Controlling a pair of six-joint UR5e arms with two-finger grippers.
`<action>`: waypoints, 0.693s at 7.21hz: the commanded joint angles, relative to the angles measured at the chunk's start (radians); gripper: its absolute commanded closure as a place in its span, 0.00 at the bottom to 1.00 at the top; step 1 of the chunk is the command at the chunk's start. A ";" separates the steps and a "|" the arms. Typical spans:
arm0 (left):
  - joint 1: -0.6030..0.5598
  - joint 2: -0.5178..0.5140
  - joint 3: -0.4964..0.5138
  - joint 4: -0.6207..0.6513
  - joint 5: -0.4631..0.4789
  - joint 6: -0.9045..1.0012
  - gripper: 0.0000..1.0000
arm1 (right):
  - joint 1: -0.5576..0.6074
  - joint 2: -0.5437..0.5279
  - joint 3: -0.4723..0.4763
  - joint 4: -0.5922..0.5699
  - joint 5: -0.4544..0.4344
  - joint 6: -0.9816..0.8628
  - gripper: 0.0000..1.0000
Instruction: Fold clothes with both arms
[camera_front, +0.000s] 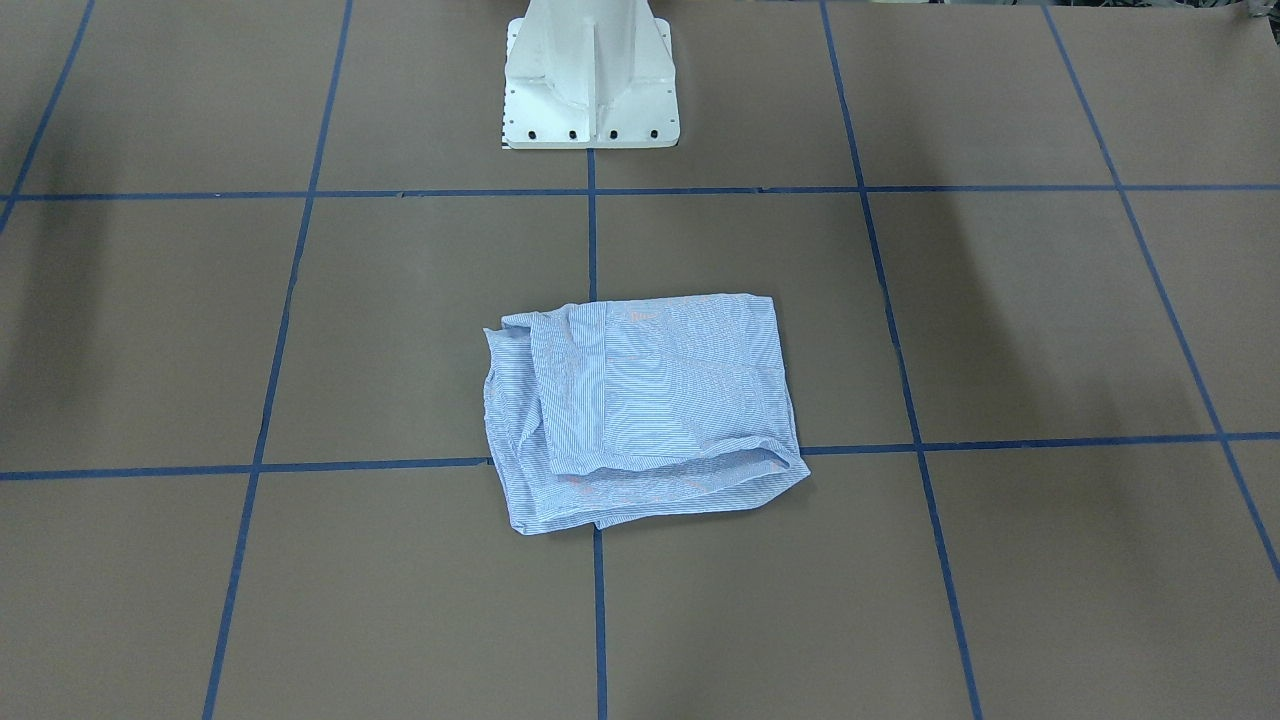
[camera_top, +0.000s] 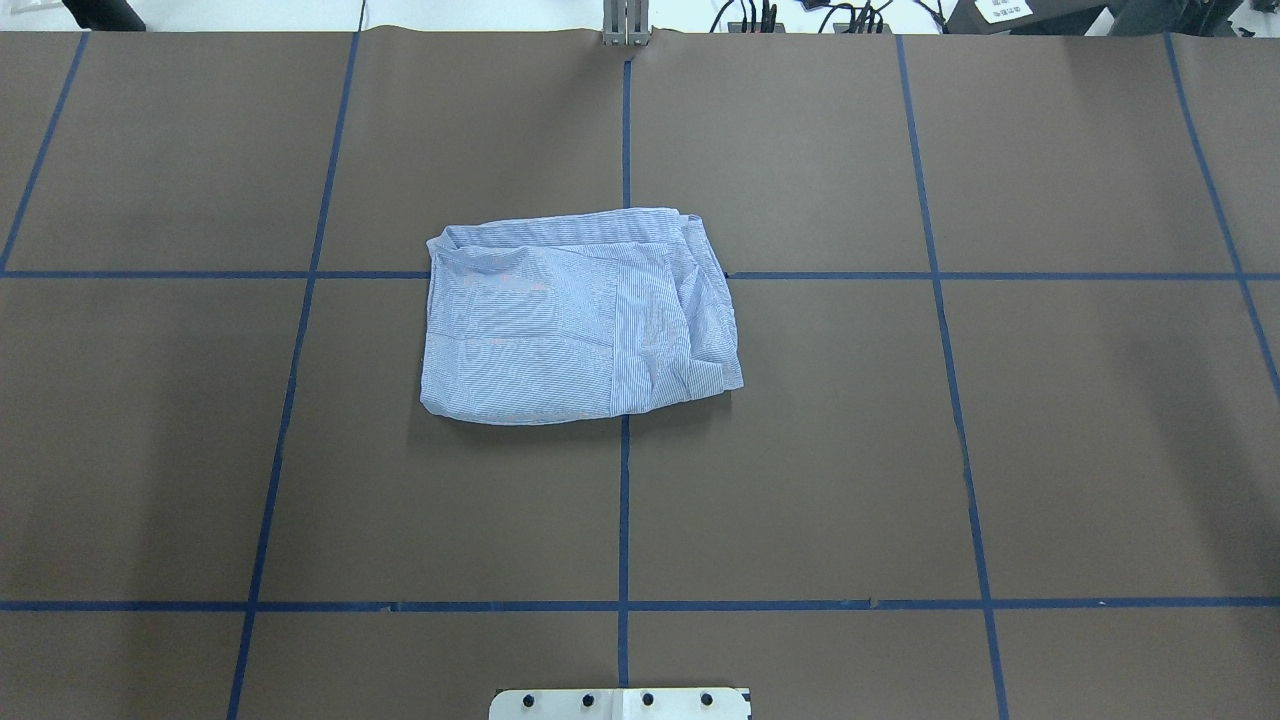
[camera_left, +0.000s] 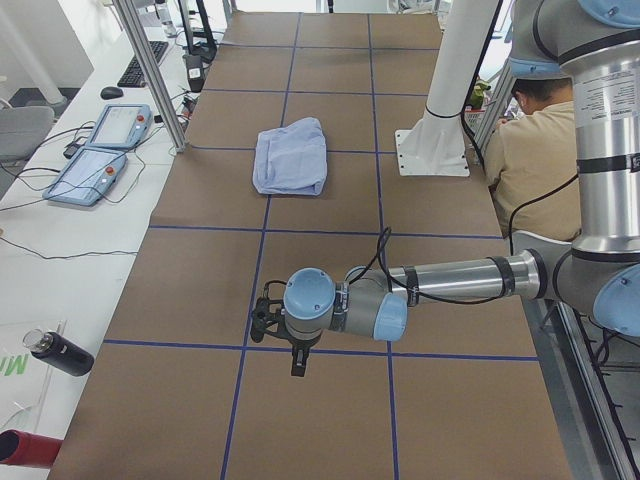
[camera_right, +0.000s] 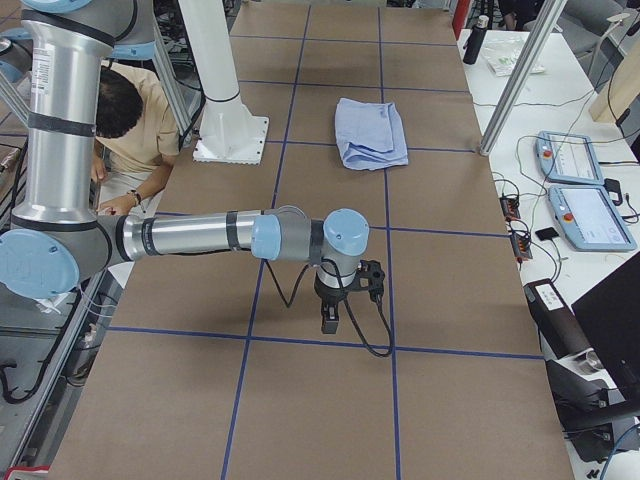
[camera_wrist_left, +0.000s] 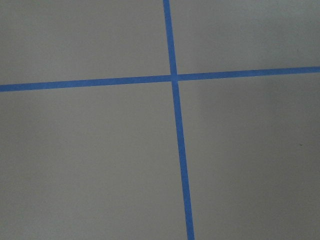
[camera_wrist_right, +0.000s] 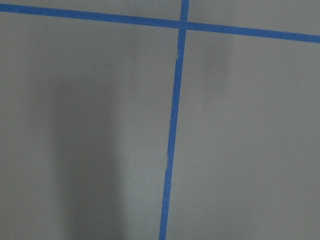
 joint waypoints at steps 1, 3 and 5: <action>0.004 -0.016 -0.016 0.071 0.008 0.003 0.00 | 0.000 0.000 0.001 0.000 -0.001 0.000 0.00; 0.002 -0.015 -0.051 0.073 0.025 0.037 0.00 | 0.000 0.002 0.003 0.000 -0.001 0.000 0.00; 0.005 -0.021 -0.049 0.073 0.066 0.038 0.00 | 0.000 0.003 0.003 0.000 -0.001 0.000 0.00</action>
